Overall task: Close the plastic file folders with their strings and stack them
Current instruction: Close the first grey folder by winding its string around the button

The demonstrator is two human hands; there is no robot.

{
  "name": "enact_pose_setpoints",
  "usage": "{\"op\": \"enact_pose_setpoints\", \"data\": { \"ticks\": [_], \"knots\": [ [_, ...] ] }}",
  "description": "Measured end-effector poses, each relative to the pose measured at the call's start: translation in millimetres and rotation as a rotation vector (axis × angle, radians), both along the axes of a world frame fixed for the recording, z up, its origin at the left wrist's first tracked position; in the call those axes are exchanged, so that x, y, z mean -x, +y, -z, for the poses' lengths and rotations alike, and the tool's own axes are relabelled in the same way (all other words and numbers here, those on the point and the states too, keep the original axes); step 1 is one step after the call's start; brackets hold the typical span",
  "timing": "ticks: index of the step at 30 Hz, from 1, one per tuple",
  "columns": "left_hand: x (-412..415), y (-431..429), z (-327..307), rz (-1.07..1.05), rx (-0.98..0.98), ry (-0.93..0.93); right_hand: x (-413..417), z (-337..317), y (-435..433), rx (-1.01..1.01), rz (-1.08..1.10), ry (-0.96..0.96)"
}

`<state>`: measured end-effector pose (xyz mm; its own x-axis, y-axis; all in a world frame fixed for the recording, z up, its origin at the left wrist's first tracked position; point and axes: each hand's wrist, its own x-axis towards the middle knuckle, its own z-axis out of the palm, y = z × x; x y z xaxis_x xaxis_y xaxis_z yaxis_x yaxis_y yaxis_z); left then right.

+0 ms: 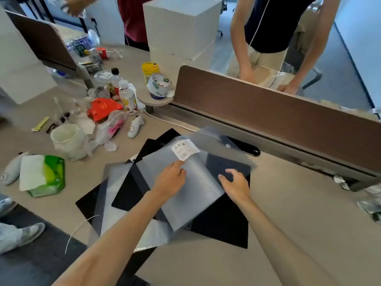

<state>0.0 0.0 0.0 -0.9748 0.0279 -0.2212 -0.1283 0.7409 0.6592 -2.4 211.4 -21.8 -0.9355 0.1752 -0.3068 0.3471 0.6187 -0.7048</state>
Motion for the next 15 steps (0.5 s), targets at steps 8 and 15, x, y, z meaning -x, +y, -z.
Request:
{"op": "enact_pose_setpoints", "data": {
  "ticks": [8, 15],
  "knots": [
    [48, -8, 53, 0.202, -0.063, -0.279, 9, 42, -17, 0.634, 0.678, -0.249],
    [46, -19, 69, 0.273, -0.025, -0.324, 13, 61, -11, 0.694, 0.704, -0.300]
  ]
}}
